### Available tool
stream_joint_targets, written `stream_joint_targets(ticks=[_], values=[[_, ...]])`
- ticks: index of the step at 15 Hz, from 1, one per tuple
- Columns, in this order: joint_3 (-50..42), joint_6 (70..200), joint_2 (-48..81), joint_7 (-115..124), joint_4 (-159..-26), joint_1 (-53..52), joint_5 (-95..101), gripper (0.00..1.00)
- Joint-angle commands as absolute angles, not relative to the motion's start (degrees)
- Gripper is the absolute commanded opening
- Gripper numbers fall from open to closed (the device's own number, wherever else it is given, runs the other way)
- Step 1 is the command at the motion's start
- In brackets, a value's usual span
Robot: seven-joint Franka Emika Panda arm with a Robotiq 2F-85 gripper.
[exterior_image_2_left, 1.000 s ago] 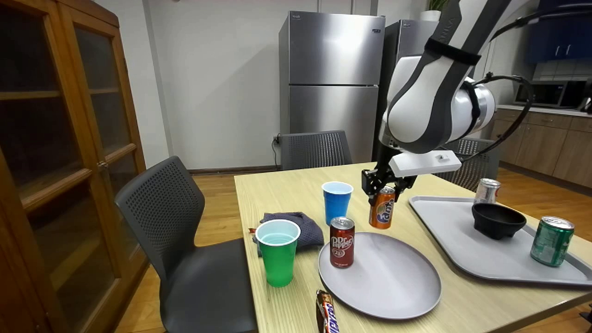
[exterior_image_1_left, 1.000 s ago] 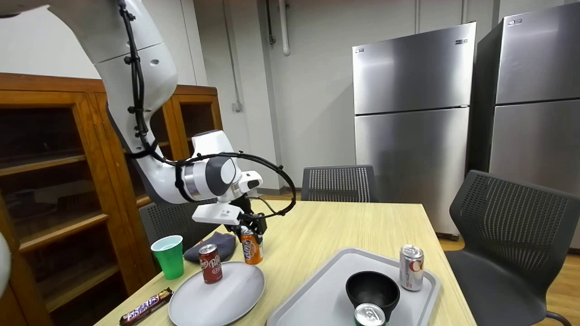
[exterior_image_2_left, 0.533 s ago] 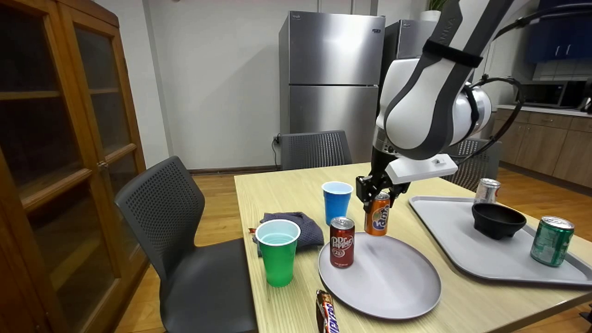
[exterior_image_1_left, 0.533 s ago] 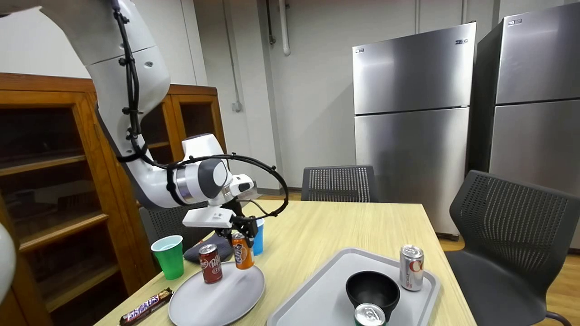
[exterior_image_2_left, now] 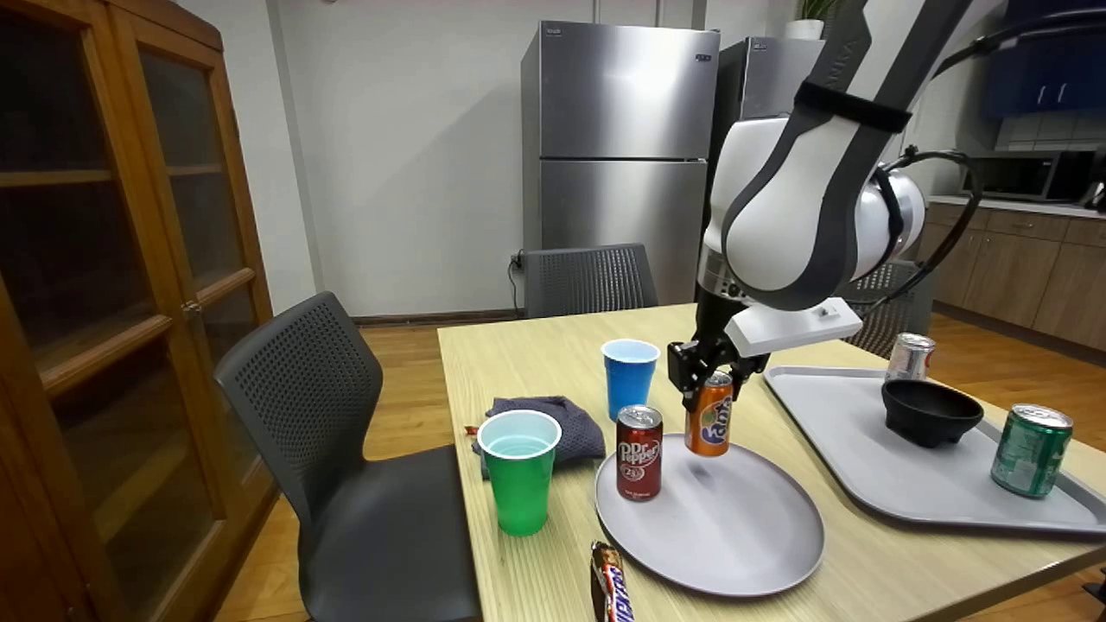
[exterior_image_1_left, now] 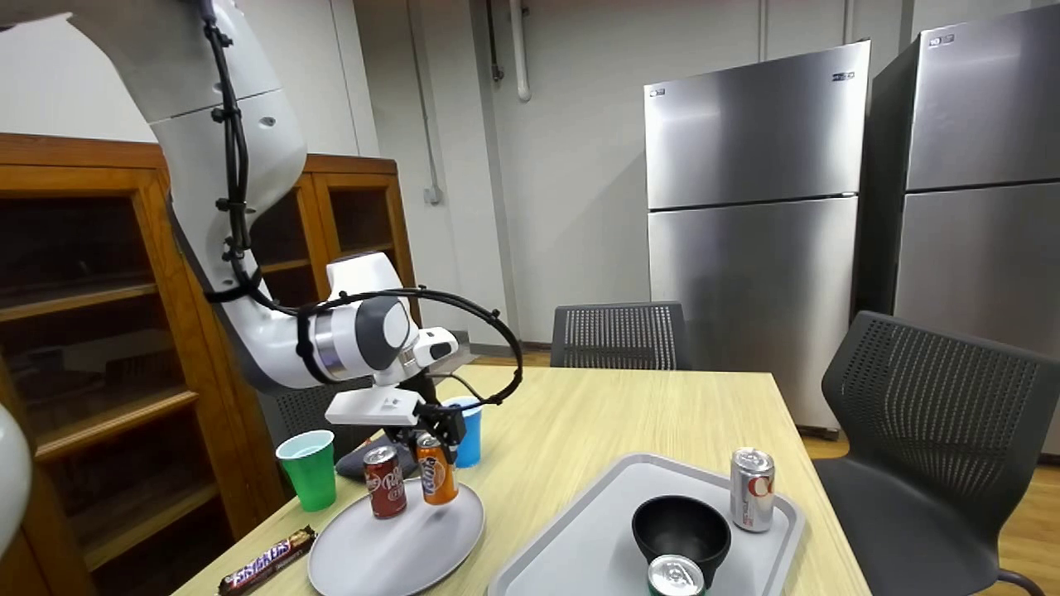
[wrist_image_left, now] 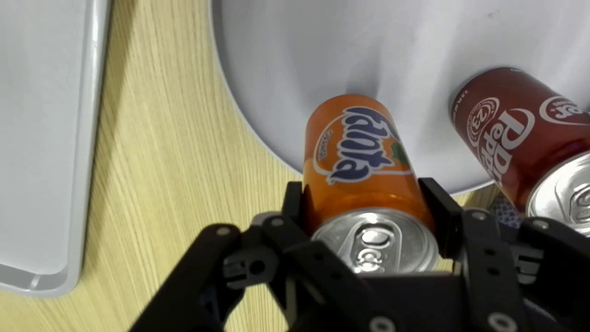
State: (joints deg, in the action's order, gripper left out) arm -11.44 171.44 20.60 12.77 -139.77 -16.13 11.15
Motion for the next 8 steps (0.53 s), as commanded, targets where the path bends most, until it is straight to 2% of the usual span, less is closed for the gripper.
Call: stream_joint_targets(ticks=[1, 8], values=[[-12.4, 171.4, 19.7, 13.1, -140.5, -17.2, 12.4, 0.38], [-12.8, 171.5, 22.0, 14.1, -139.7, -18.5, 12.0, 0.38]])
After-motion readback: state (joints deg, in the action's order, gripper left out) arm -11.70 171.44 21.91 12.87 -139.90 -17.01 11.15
